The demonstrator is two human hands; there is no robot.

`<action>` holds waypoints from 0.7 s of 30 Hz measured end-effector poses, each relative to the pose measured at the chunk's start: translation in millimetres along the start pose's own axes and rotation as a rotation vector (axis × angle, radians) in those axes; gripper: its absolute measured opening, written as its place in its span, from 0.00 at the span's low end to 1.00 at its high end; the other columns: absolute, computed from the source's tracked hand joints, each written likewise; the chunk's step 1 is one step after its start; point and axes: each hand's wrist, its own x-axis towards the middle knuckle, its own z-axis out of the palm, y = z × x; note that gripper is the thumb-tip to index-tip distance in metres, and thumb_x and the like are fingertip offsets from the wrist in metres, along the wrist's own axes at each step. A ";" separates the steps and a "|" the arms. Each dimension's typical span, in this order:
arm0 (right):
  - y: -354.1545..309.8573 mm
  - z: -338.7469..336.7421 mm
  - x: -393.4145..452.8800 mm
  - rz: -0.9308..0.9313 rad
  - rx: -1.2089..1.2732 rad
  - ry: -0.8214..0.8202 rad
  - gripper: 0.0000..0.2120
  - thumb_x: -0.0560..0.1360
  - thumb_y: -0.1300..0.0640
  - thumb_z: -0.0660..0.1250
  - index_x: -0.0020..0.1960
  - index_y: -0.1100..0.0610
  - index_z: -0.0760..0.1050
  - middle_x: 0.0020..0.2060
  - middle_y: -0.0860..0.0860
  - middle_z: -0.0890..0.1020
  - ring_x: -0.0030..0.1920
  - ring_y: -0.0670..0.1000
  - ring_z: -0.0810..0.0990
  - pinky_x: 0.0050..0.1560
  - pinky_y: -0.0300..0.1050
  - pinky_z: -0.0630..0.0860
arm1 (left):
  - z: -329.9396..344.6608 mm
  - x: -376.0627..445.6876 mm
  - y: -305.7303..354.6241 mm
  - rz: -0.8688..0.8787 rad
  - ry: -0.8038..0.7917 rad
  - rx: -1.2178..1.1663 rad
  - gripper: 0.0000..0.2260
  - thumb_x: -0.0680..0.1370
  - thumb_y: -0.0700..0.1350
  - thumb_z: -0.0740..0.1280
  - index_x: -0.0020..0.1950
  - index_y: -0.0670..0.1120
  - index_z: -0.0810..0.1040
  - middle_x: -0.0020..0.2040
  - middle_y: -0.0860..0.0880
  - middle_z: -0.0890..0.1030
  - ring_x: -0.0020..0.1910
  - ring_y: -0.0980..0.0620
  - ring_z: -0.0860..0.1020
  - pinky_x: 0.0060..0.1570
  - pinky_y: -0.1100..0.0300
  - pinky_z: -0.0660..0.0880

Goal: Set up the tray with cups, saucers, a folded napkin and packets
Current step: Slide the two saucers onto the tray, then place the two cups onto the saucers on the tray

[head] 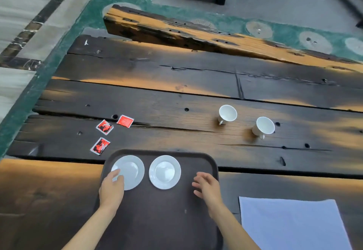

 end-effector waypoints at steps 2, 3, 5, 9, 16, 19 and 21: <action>-11.0 -20.0 3.6 -0.051 -0.017 0.025 0.06 0.82 0.57 0.66 0.56 0.53 0.80 0.52 0.52 0.85 0.51 0.49 0.86 0.44 0.42 0.81 | 16.1 -4.1 24.2 0.058 -0.059 0.033 0.19 0.82 0.44 0.61 0.72 0.49 0.76 0.72 0.48 0.76 0.70 0.44 0.72 0.67 0.50 0.69; -17.3 -31.0 7.1 -0.076 -0.022 0.039 0.05 0.82 0.56 0.67 0.56 0.53 0.80 0.52 0.52 0.85 0.51 0.49 0.85 0.45 0.43 0.81 | 26.4 -6.5 37.5 0.102 -0.090 0.051 0.19 0.82 0.44 0.61 0.73 0.50 0.75 0.72 0.48 0.76 0.70 0.44 0.72 0.66 0.51 0.68; -30.9 -54.2 16.4 -0.122 -0.032 0.072 0.04 0.82 0.56 0.67 0.55 0.54 0.80 0.52 0.54 0.85 0.53 0.52 0.84 0.51 0.48 0.82 | 49.3 -12.5 65.0 0.220 -0.169 0.068 0.20 0.82 0.44 0.62 0.75 0.50 0.72 0.68 0.49 0.78 0.69 0.46 0.75 0.64 0.53 0.69; -64.1 -106.4 37.3 -0.221 -0.096 0.178 0.07 0.80 0.56 0.70 0.56 0.56 0.81 0.53 0.53 0.84 0.57 0.55 0.83 0.64 0.58 0.78 | 100.5 -25.2 121.3 0.416 -0.267 0.148 0.22 0.82 0.48 0.65 0.76 0.53 0.70 0.72 0.49 0.75 0.65 0.52 0.74 0.63 0.56 0.69; -119.1 -193.7 86.4 -0.349 -0.169 0.341 0.16 0.77 0.52 0.73 0.63 0.54 0.78 0.58 0.53 0.82 0.56 0.51 0.81 0.56 0.46 0.74 | 202.7 -39.6 203.2 0.608 -0.347 0.293 0.30 0.79 0.51 0.71 0.79 0.50 0.66 0.77 0.48 0.69 0.72 0.48 0.71 0.69 0.53 0.66; -133.9 -221.7 117.1 -0.345 -0.213 0.405 0.23 0.76 0.51 0.75 0.68 0.54 0.75 0.63 0.56 0.79 0.59 0.53 0.80 0.58 0.46 0.73 | 244.1 -38.5 221.5 0.613 -0.402 0.303 0.37 0.76 0.52 0.75 0.81 0.52 0.62 0.79 0.50 0.66 0.73 0.49 0.70 0.69 0.53 0.66; -140.6 -234.0 137.9 -0.340 -0.236 0.416 0.31 0.74 0.49 0.77 0.73 0.55 0.71 0.68 0.57 0.75 0.66 0.55 0.77 0.67 0.53 0.74 | 269.1 -35.2 227.7 0.612 -0.433 0.323 0.42 0.73 0.54 0.77 0.81 0.52 0.59 0.81 0.50 0.62 0.77 0.49 0.65 0.73 0.51 0.63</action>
